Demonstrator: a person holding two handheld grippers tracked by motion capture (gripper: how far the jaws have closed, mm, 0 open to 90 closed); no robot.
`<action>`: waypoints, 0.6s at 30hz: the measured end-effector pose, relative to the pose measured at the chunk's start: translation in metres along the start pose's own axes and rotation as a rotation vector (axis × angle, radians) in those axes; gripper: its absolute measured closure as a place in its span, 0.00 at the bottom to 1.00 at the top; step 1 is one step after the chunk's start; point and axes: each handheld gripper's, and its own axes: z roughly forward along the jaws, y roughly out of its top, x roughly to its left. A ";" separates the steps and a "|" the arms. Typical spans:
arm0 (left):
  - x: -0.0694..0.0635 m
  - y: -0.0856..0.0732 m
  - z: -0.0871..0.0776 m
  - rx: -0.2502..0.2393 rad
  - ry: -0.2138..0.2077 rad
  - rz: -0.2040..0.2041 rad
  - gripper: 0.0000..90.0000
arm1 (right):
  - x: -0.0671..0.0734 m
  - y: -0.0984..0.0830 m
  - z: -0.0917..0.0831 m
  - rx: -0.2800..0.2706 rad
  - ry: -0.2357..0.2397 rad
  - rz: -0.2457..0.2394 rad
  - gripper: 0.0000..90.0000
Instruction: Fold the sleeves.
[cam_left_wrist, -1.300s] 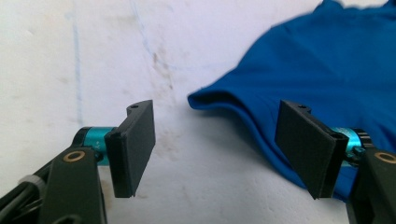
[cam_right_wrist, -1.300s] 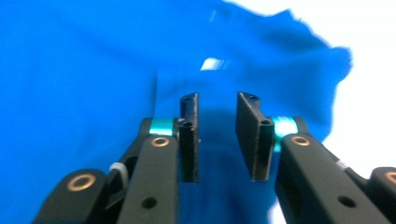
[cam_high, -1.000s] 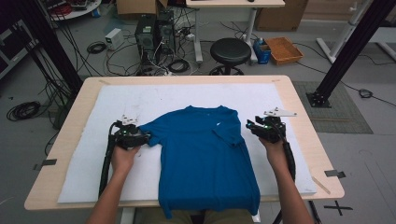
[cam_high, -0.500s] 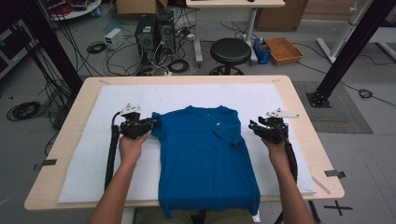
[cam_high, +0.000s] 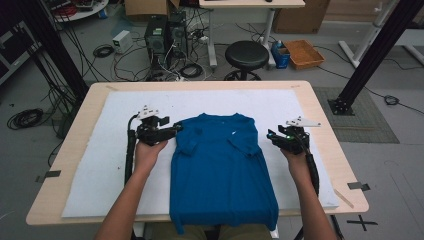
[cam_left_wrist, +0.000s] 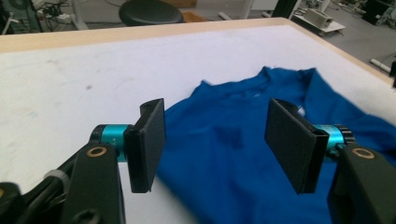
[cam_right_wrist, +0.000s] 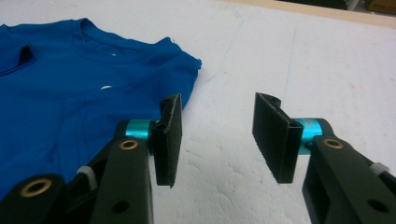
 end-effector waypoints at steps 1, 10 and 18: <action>0.000 0.000 0.000 0.000 0.000 0.000 0.37 | 0.000 0.000 0.000 0.000 0.000 0.000 0.53; 0.023 -0.028 -0.032 -0.099 -0.079 0.042 0.27 | -0.003 -0.004 -0.007 -0.057 0.049 -0.040 0.22; 0.031 -0.045 -0.043 -0.126 -0.067 0.041 0.27 | -0.018 -0.014 -0.015 -0.038 0.059 -0.011 0.22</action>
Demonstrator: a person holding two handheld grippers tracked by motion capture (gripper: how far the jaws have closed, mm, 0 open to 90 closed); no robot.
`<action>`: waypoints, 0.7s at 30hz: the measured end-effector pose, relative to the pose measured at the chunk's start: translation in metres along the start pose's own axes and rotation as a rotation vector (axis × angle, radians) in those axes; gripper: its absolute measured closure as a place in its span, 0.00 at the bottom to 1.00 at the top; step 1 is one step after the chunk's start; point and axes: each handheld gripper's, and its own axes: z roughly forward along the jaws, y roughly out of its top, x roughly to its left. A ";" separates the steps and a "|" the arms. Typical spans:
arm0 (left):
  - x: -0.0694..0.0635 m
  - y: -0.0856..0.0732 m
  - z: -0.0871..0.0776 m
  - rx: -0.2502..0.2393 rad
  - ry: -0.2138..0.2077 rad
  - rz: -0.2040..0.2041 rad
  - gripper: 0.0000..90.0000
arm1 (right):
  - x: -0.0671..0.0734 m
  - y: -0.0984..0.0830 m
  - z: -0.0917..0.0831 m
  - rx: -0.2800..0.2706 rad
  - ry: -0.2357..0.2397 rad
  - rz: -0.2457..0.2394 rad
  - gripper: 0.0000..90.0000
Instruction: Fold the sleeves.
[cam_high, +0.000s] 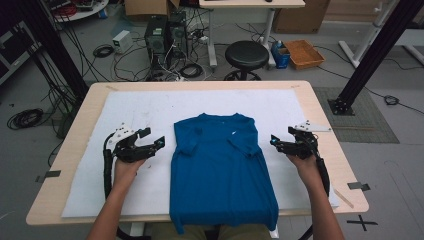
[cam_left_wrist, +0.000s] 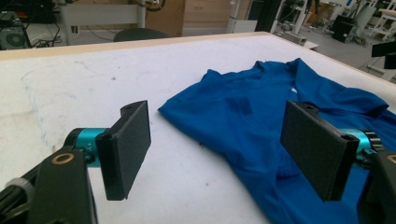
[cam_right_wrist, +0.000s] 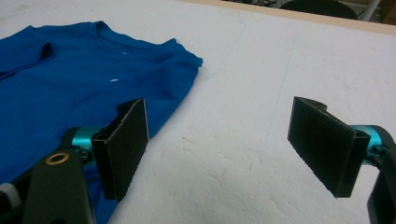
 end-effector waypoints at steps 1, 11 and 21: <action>0.000 0.000 0.000 0.000 0.000 0.000 0.27 | -0.002 -0.001 0.000 -0.004 -0.008 0.001 0.22; -0.003 0.001 -0.004 -0.025 -0.016 0.021 0.27 | -0.003 -0.002 -0.005 -0.026 -0.013 0.007 0.22; -0.001 0.003 -0.004 -0.033 -0.006 0.014 0.27 | -0.007 -0.007 -0.007 -0.023 -0.022 0.019 0.22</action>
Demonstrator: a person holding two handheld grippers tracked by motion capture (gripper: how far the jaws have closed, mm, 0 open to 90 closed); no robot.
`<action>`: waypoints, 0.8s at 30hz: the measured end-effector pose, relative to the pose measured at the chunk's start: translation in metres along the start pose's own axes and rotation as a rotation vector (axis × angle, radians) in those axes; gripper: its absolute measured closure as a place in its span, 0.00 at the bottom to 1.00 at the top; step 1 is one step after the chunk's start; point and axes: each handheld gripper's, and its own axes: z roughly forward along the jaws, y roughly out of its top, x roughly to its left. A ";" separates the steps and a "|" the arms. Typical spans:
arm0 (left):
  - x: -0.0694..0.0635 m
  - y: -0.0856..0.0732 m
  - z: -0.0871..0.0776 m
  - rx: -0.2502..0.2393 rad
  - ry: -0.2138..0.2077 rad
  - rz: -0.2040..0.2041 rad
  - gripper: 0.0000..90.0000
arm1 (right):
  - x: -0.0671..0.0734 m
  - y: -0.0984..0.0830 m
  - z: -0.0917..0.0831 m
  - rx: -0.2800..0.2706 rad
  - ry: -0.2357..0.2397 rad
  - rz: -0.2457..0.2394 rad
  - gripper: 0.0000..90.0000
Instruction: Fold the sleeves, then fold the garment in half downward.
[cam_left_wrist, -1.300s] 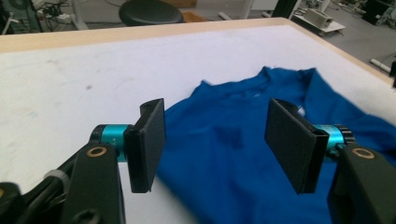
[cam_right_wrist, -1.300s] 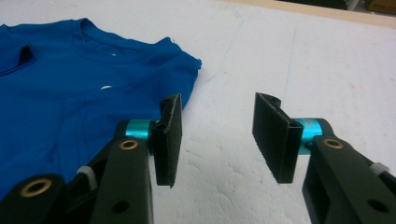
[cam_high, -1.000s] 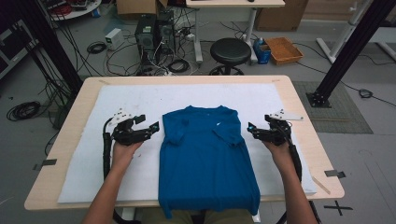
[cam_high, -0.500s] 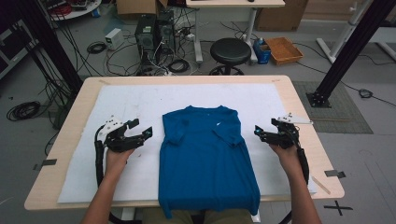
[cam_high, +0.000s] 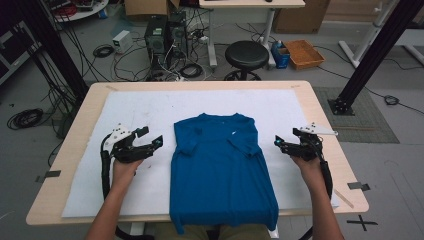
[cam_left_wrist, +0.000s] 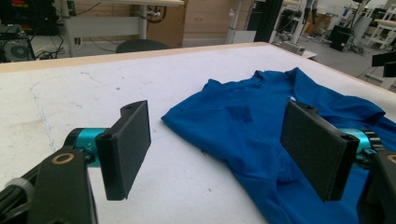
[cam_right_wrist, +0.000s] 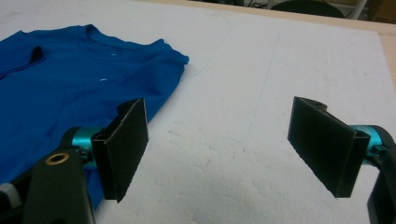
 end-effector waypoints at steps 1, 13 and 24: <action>0.000 0.000 0.000 0.003 0.003 0.003 0.27 | 0.000 -0.001 0.000 0.002 0.000 0.002 0.22; 0.000 -0.002 0.012 0.064 0.059 -0.027 0.27 | 0.006 0.001 0.008 0.020 0.014 0.004 0.22; 0.004 0.021 0.069 0.248 0.129 -0.055 0.33 | 0.010 0.003 0.011 0.023 0.030 0.000 0.22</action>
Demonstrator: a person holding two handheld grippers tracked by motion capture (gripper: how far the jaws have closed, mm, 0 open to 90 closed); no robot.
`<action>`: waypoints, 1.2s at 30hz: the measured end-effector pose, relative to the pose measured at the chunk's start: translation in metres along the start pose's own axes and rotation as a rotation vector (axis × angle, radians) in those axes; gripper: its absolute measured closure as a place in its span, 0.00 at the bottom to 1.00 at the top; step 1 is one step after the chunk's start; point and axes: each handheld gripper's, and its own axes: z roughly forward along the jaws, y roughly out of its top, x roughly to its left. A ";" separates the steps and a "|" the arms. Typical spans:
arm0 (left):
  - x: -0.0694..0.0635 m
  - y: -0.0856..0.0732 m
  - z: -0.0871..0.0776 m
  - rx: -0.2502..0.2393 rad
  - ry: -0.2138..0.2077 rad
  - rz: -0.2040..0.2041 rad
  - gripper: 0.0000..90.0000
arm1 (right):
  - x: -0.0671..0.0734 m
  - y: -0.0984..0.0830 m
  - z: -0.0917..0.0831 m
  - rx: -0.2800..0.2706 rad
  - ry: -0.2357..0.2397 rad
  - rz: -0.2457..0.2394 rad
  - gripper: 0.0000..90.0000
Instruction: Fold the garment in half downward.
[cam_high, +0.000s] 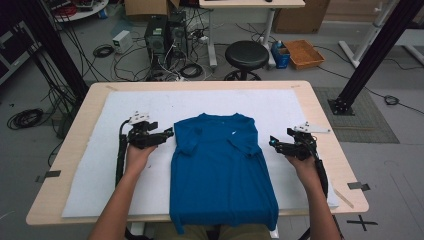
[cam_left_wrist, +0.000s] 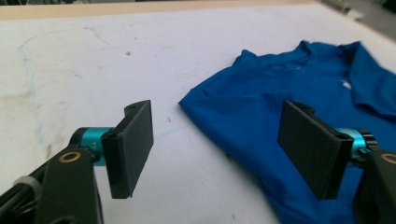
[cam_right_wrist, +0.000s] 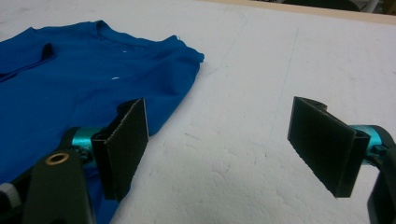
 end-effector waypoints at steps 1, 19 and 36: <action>-0.002 0.007 0.014 0.038 0.017 0.017 0.34 | 0.001 0.000 0.002 0.006 0.009 -0.007 0.22; -0.019 0.015 0.074 0.215 0.042 0.154 0.90 | -0.001 0.012 0.039 0.129 0.027 0.034 0.29; -0.003 0.009 0.063 0.104 -0.056 0.024 0.94 | 0.011 0.041 0.114 0.258 0.026 -0.003 0.84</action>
